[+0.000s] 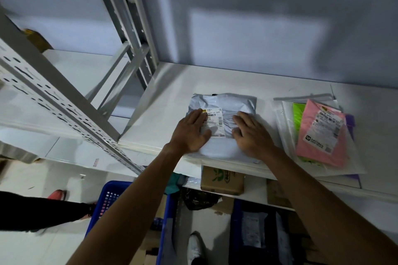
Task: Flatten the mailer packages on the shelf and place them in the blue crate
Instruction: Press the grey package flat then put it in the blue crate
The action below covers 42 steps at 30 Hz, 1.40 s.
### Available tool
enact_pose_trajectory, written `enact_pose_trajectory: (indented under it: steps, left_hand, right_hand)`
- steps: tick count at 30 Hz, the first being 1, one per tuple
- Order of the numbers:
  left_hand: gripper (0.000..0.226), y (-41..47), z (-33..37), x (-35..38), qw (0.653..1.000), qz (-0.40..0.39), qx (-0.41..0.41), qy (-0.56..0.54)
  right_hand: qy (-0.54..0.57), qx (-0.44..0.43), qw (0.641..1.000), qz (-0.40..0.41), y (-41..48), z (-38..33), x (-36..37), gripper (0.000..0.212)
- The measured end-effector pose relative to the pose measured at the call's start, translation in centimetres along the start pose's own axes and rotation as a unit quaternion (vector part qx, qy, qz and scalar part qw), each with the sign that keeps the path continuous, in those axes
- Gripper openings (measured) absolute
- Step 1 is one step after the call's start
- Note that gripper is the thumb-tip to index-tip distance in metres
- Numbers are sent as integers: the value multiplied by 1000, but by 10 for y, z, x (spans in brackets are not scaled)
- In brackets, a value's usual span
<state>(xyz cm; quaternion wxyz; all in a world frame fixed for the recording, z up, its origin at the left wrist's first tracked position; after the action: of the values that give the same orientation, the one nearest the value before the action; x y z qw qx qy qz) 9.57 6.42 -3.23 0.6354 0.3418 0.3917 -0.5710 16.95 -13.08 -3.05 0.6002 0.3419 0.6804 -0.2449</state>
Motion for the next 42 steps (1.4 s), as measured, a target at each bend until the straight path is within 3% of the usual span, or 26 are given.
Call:
enact_pose_trajectory:
  steps: [2,5,8,13,19,33,42]
  left_hand:
    - [81,5,4,-4,999,-4,-4,31]
    - [74,17,15,-7,999,4,0,50]
    - [79,27,20,-1,998,-20,40,36]
    - [81,39,4,12,997,-74,17,-14]
    - [73,44,-4,15,998,-49,-3,-39]
    - [69,43,-13,11,999,17,-39,-11]
    - [46,36,-1,-6,994,84,-49,48]
  right_hand:
    - [-47,0,999,15,8,-7,-11,45]
    - [-85,-24,996,23,27,-18,-14,56]
    - [-86,-62,994,-24,42,-26,3,68]
    - [-56,-48,996,-41,55,-16,17,65]
    - [-33,-41,999,10,59,-7,23,65]
    - [-51,16,998,44,58,6,18,61]
    - [-116,-3,993,-31,48,2,21,57]
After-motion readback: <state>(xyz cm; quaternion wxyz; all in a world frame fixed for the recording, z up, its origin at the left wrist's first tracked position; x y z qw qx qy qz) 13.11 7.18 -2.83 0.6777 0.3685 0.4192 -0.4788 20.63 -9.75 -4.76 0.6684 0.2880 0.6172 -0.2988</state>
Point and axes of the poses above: each hand's wrist, its own y-axis towards the middle knuckle, its own x-axis out of the palm, z = x × y, the point moved 6 cm from there along y, towards the middle knuckle, and after that the axes turned 8 degrees about -y, right-handed, at the moved point
